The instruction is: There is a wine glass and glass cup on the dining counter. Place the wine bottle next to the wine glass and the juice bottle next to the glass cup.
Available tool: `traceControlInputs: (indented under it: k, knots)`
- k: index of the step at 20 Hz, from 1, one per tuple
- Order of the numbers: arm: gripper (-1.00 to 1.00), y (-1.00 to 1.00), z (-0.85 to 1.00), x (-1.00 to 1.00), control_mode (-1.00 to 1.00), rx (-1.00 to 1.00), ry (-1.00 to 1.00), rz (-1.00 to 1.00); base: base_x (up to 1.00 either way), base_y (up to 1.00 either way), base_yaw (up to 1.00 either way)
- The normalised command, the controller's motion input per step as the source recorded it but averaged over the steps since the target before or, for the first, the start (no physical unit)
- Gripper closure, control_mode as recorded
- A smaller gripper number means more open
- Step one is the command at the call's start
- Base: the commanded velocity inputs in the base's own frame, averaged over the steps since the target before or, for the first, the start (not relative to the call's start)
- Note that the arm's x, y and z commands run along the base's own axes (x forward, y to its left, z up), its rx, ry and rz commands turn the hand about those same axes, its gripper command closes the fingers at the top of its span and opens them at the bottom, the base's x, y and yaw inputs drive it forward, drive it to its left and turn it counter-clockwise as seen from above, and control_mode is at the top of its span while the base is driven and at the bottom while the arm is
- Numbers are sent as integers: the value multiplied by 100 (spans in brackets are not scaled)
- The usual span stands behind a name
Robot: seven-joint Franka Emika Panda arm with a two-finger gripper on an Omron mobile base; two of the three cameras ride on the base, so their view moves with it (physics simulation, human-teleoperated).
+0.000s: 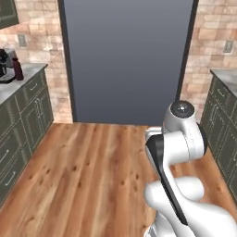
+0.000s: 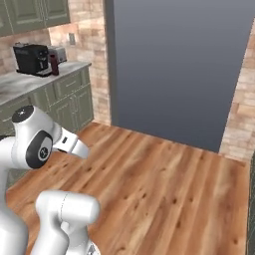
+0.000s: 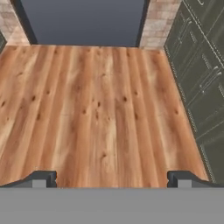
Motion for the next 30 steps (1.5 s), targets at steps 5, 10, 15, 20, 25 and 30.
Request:
traceControlInputs:
  k: [5, 10, 15, 20, 25, 30]
  knots:
    - [-100, 0, 0, 0, 100, 0, 0, 0, 94, 3, 19]
    - [-100, 0, 0, 0, 100, 0, 0, 0, 92, 4, 27]
    - [-100, 0, 0, 0, 100, 0, 0, 0, 79, 0, 41]
    - [-100, 0, 0, 0, 100, 0, 0, 0, 75, 0, 45]
    - [-100, 0, 0, 0, 100, 0, 0, 0, 75, 0, 43]
    - [-100, 0, 0, 0, 100, 0, 0, 0, 72, -1, 40]
